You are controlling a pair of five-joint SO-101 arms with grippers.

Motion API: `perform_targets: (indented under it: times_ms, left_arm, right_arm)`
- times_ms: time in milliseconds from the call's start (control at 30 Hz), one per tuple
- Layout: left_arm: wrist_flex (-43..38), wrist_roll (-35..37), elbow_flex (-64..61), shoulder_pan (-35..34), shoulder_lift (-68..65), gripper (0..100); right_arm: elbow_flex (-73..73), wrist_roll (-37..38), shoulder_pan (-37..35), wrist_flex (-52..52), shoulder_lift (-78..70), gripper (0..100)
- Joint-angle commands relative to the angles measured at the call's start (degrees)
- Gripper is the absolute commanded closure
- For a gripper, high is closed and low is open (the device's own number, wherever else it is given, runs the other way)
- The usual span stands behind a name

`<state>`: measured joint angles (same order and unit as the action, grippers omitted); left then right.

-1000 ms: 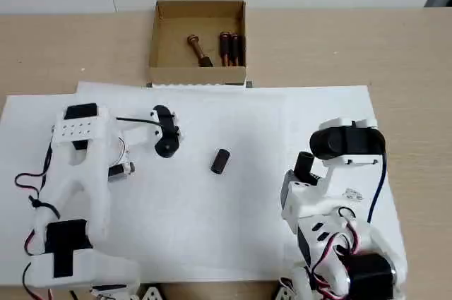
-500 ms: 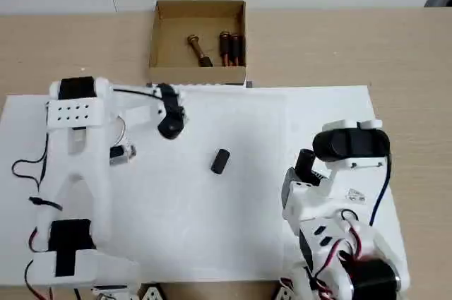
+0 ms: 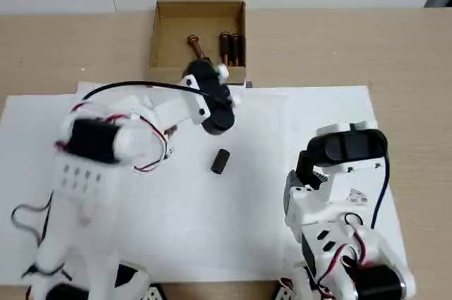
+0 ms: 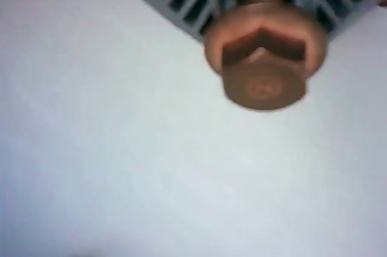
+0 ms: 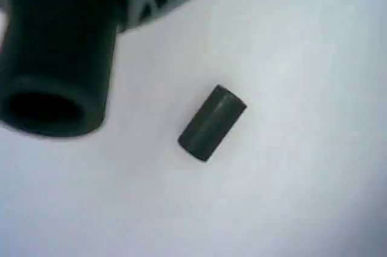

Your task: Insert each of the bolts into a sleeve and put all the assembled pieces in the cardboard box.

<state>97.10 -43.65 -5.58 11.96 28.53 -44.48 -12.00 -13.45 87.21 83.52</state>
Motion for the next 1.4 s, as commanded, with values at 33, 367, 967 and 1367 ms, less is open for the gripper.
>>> perform_targets:
  times_ms: [33,367,967,1367]
  left_arm:
    - [-8.2,13.4,0.4,0.9,5.6,100]
    - [-23.4,36.8,-19.7,0.9,19.3,100]
    - [-45.4,52.7,-66.2,1.0,73.2,100]
    - [-50.1,78.3,-70.9,1.3,75.5,100]
  right_arm:
    - [2.2,1.7,-0.2,0.0,-0.3,99.6]
    - [-7.7,1.8,-7.2,-4.7,6.5,99.6]
    - [-28.2,6.2,-18.5,-20.2,19.3,99.6]
    - [-39.2,11.5,-24.8,-36.2,19.8,99.6]
